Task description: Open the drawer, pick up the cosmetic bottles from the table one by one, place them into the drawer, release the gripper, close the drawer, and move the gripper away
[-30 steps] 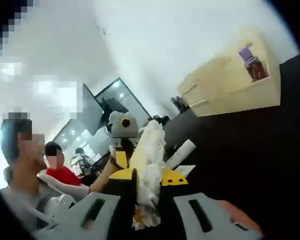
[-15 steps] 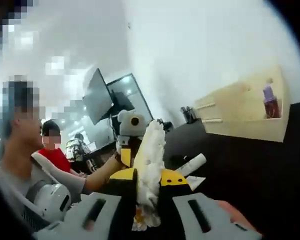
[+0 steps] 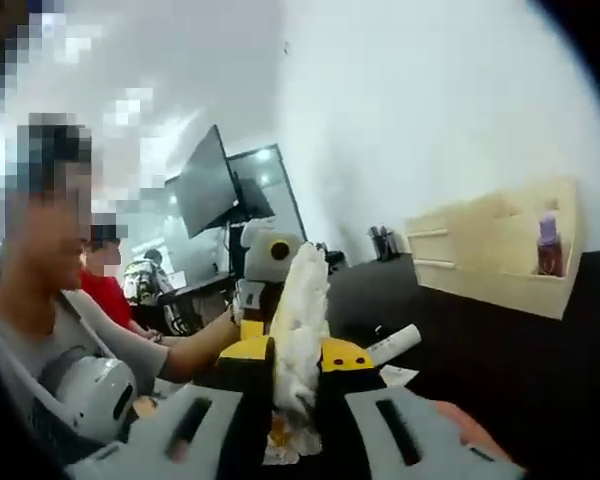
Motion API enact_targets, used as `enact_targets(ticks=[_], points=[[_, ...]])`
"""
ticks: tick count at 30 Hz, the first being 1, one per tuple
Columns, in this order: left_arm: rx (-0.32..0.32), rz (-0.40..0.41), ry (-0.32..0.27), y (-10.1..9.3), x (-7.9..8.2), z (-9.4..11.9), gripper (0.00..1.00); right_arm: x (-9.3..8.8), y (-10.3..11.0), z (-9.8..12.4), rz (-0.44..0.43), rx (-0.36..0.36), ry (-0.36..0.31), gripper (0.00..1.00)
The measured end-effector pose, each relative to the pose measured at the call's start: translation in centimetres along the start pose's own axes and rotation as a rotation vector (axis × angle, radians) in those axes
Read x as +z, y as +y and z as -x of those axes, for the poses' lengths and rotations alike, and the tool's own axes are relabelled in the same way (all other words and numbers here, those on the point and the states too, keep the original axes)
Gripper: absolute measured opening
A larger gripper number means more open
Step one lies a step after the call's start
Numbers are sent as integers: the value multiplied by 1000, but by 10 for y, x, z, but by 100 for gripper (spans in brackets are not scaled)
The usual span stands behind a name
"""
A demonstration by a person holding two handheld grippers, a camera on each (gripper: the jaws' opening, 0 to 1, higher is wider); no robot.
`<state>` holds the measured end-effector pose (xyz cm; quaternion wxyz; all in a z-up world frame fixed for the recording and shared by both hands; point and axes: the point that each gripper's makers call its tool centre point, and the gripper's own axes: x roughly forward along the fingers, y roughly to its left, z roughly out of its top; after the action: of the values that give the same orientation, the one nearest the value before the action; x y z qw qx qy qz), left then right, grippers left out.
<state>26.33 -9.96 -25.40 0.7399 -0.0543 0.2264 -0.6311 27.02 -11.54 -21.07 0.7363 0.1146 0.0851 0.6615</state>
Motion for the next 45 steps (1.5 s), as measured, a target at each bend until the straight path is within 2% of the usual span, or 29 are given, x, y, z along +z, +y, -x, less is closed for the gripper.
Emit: enact_targets(ticks=[3, 8, 16, 18, 22, 24, 26, 27, 28, 30, 33, 37, 40, 45], points=[[-7, -19, 11, -4, -1, -2, 25, 2, 1, 0, 12, 1, -2, 13], [-35, -55, 16, -10, 0, -3, 15, 3, 1, 0, 13, -5, -8, 13], [-66, -78, 13, -16, 0, -2, 10, 7, -2, 2, 17, 10, -54, 15], [-65, -85, 13, -17, 0, -2, 10, 8, -2, 4, -29, 33, -63, 16], [-62, -97, 14, -18, -1, -2, 10, 15, -11, 12, -67, 45, -89, 21], [-63, -101, 13, -18, -1, -2, 10, 12, -9, 13, -130, 68, -92, 26], [-62, -107, 10, -19, -1, -2, 10, 8, -2, 13, -205, 138, -102, 37], [-60, -106, 9, -19, -1, -2, 10, 4, -2, 13, -240, 152, -89, 39], [-57, -103, 8, -19, -1, -3, 10, 2, -4, 10, -239, 153, -97, 39], [-59, -95, 6, -17, -1, -2, 10, -10, -1, -1, -213, 129, -86, 37], [-60, -95, 5, -17, -1, -2, 10, -17, -2, -9, -170, 94, -105, 27], [-59, -95, 6, -16, -1, -1, 10, -9, 2, -10, -198, 110, -163, 17], [-57, -88, 5, -15, -2, -1, 11, -8, 3, -11, -189, 96, -161, 13], [-50, -93, 7, -15, -3, -1, 12, -7, 6, -12, -170, 86, -140, 11]])
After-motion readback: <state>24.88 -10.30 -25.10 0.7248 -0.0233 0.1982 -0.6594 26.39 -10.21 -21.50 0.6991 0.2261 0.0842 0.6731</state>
